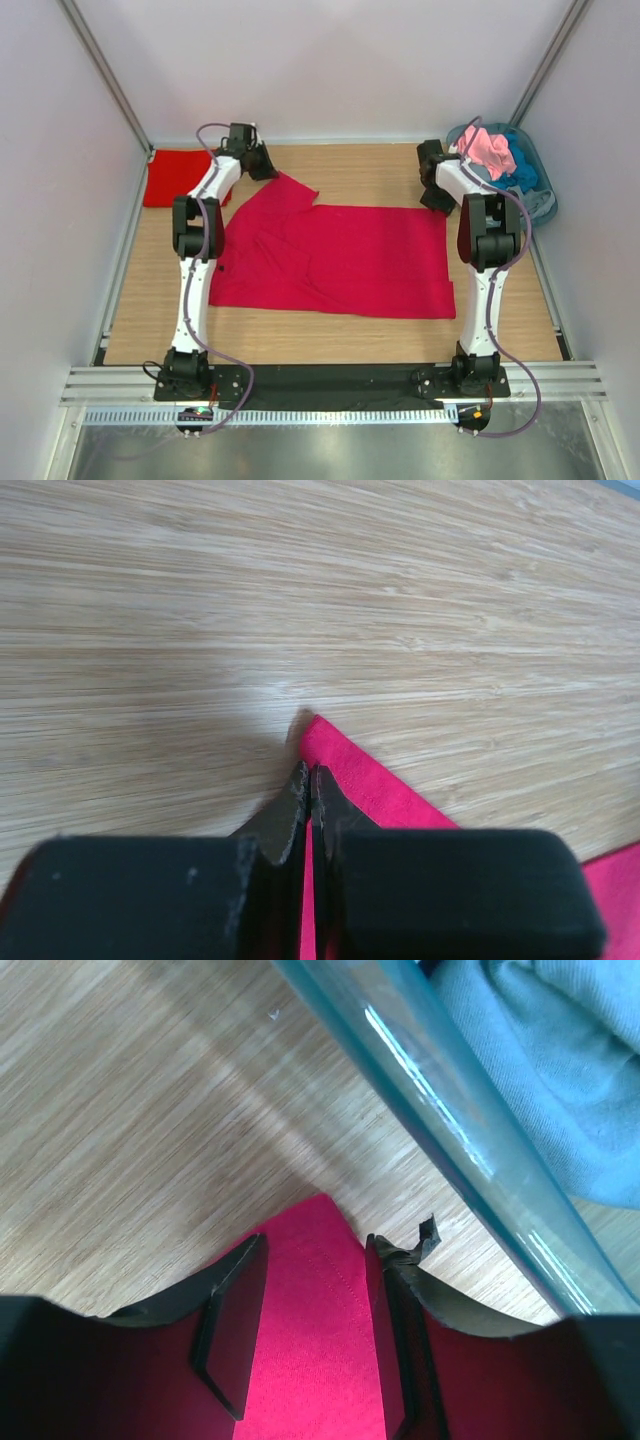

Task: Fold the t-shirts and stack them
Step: Fold the tshirt

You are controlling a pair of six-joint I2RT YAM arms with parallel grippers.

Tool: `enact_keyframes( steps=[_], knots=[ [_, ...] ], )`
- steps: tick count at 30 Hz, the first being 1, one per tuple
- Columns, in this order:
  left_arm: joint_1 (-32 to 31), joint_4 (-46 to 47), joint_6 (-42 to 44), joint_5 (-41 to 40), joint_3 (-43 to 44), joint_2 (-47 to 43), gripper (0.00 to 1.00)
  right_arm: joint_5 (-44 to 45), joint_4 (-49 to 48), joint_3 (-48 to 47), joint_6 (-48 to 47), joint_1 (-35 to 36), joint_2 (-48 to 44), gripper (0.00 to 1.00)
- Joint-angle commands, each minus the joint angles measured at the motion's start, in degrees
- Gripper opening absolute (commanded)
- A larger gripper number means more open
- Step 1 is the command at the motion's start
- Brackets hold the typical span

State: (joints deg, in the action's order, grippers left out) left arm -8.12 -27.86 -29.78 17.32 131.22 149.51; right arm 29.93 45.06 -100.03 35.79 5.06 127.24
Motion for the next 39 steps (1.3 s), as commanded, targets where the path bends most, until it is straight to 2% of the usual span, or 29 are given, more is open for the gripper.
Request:
enact_keyframes(
  steps=[1, 5, 8, 11, 12, 15, 19, 20, 22, 23, 26, 35, 39],
  knots=[
    [1.3, -0.2, 1.4, -1.0, 0.1, -4.3, 0.0, 2.3, -1.5, -1.5, -1.0, -0.4, 1.3, 0.51],
    [1.4, -0.1, 1.8, -1.1, 0.1, -4.7, 0.0, 2.0, -2.4, -1.5, -1.4, -0.6, 1.5, 0.48],
    [1.5, -0.2, 1.9, -1.0, 0.2, -5.0, 0.0, 2.4, -2.0, -1.7, -1.3, -0.6, 1.6, 0.42],
    [1.5, -0.2, 1.8, -0.9, 0.1, -5.7, 0.0, 2.8, -2.1, -1.5, -1.6, -0.6, 1.4, 0.29],
    [1.5, -0.3, 2.0, -0.8, 0.0, -5.9, 0.0, 3.0, -2.3, -1.4, -1.7, -0.5, 1.4, 0.21],
    [1.8, -0.5, 2.4, -1.6, -0.3, -7.1, 0.0, 3.7, -2.1, -1.5, -2.2, -0.6, 1.3, 0.11],
    [2.3, -0.4, 2.8, -2.6, -1.7, -9.2, 0.0, 4.3, -2.6, -1.2, -2.7, -0.6, 0.4, 0.05],
    [2.4, -0.4, 2.8, -2.4, -1.9, -9.8, 0.0, 4.0, -2.9, -1.1, -3.3, -0.6, -0.1, 0.05],
    [2.6, -0.6, 3.2, -2.4, -2.3, -10.3, 0.0, 3.1, -3.0, -1.4, -3.4, -0.6, -0.5, 0.11],
    [2.6, -0.6, 3.4, -2.5, -2.5, -10.8, 0.0, 3.1, -3.0, -1.5, -3.4, -0.6, -0.8, 0.22],
    [2.7, -0.7, 3.7, -2.4, -3.4, -11.4, 0.0, 2.9, -4.5, -0.9, -4.0, -0.6, -2.3, 0.33],
    [2.8, -0.7, 3.7, -1.9, -4.2, -11.5, 0.0, 2.8, -9.3, 2.9, -7.5, -0.5, -4.9, 0.45],
    [2.8, -0.8, 3.6, -1.9, -4.1, -11.3, 0.0, 2.1, -12.0, 4.3, -8.0, -0.6, -6.6, 0.46]
  ],
)
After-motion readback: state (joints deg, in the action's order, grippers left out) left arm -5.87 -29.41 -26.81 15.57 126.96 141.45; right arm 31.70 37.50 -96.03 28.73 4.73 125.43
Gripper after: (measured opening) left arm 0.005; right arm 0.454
